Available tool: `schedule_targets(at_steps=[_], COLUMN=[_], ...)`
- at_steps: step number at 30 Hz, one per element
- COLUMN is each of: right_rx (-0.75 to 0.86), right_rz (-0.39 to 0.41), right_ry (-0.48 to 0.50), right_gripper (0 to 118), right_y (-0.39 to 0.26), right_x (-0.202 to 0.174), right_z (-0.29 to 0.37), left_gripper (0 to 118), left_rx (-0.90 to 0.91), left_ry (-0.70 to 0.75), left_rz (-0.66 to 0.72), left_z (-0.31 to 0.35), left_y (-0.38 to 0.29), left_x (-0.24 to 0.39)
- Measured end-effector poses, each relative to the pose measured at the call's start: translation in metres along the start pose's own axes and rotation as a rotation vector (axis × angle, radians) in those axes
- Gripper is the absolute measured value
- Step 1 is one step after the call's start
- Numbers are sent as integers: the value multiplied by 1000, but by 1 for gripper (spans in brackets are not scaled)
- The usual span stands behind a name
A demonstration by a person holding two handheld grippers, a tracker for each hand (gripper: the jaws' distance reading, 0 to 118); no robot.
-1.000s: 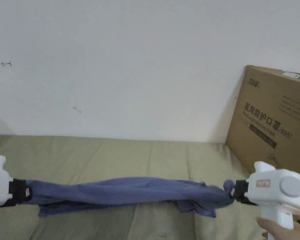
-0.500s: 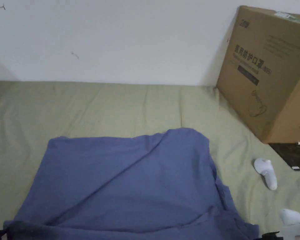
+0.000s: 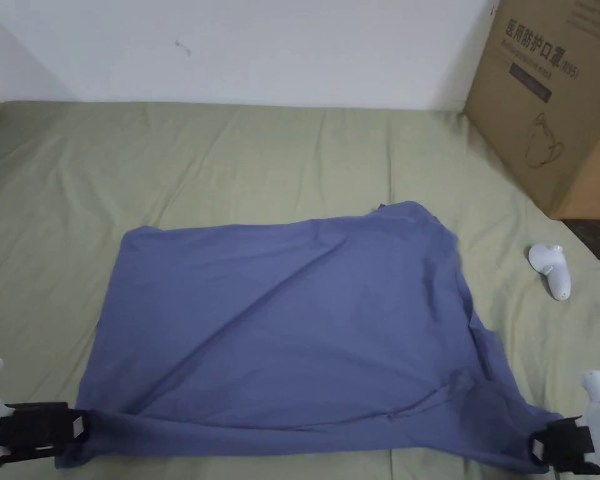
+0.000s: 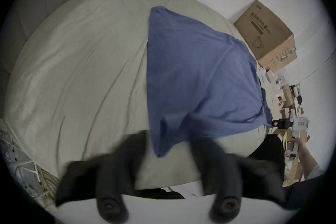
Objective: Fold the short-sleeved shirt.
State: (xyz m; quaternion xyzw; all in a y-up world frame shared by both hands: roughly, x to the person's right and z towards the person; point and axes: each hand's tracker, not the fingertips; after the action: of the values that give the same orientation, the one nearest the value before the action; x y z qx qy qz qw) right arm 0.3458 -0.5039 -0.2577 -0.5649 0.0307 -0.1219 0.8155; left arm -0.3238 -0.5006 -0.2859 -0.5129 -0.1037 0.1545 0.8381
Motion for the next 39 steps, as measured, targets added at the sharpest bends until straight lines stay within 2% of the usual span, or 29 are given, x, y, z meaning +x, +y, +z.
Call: schedule_targets(at_steps=[1,3,5,9,12,13,14,15,16,17,19,22,23,24,25,26,27,29,30,31,32,33,35,39], right_rx=[18,28,119,280,365,396,426,444,465,494,459,449,445,431,409,388,372,342,329,319,310,304,294,293], right_rz=[-19,-24,-14,0,35,51,71,81,68,57,86,116,123,122,103,73,47,-3,-22,-41,-52,-60,-81,-132], right_ry=[-31,-84,-113,-81,-44,-16,29,64,85,54,160,134,132,138,153,178,203,243,258,272,274,268,247,208], right_gripper=[92,96,96,99,99,96,80,51,8,0,0,0,0,0,0,0,0,0,0,0,0,0,0,0], right_y=[0,-1,-2,9,17,17,16,16,17,16,22,26,27,29,30,30,30,27,26,24,21,20,17,10], right_x=[-4,-14,-41,-76,-103,-111,-117,-122,-124,-129,-133,-135,-135,-132,-130,-127,-125,-117,-114,-111,-107,-103,-93,-65], right_z=[3,12,35,60,68,71,73,76,77,82,84,80,78,73,69,66,62,52,49,47,42,41,40,42], left_gripper=[104,102,102,102,99,94,75,48,12,0,0,0,8,37,78,113,114,109,107,97,55,6,2,2], left_rx=[4,35,76,253,322,340,353,349,328,316,280,234,168,116,63,12,-23,-8,-61,-87,-102,-103,-135,-24], left_ry=[2,8,56,103,173,151,130,104,60,93,79,127,128,113,108,91,85,87,106,116,106,97,99,105], left_rz=[3,7,1,-61,-98,-111,-121,-129,-135,-129,-129,-121,-99,-75,-48,-22,-11,-28,-42,-63,-81,-90,-113,-150], left_z=[3,16,31,59,66,68,69,68,66,66,64,57,47,39,26,10,-4,-25,-34,-44,-49,-50,-50,-25], left_y=[1,3,9,14,13,11,9,8,9,8,9,15,19,22,24,25,23,20,19,16,14,12,4,-2], left_x=[1,7,19,52,75,79,82,83,85,86,84,75,68,62,53,43,38,30,28,28,27,26,28,39])
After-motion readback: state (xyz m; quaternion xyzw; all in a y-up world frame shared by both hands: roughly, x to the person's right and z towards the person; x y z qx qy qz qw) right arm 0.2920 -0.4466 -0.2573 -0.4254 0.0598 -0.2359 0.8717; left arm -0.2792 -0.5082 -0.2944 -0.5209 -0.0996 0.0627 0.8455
